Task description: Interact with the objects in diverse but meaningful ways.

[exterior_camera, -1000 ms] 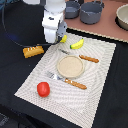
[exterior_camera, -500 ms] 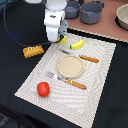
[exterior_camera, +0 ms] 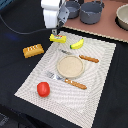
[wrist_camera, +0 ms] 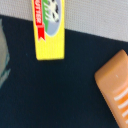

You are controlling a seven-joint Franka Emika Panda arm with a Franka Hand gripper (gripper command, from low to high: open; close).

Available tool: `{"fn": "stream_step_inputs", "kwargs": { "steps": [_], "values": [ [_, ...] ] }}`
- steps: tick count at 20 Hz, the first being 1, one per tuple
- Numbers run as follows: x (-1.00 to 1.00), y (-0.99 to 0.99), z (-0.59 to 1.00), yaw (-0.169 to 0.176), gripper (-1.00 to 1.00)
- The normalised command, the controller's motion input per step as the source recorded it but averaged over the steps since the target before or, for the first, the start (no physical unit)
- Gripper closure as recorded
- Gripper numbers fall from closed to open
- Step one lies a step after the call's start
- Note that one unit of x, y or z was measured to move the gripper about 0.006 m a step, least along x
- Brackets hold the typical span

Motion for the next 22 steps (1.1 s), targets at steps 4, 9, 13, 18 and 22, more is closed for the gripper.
{"fn": "stream_step_inputs", "kwargs": {
  "steps": [4,9,13,18,22],
  "values": [
    [-0.49,-0.67,0.04,0.007,-1.00],
    [-0.45,-0.63,-0.02,0.046,-1.00],
    [-0.38,-0.48,-0.19,0.105,-1.00],
    [-0.38,-0.46,-0.14,0.108,-1.00],
    [-0.56,-0.44,-0.28,0.067,-1.00]
  ]
}}
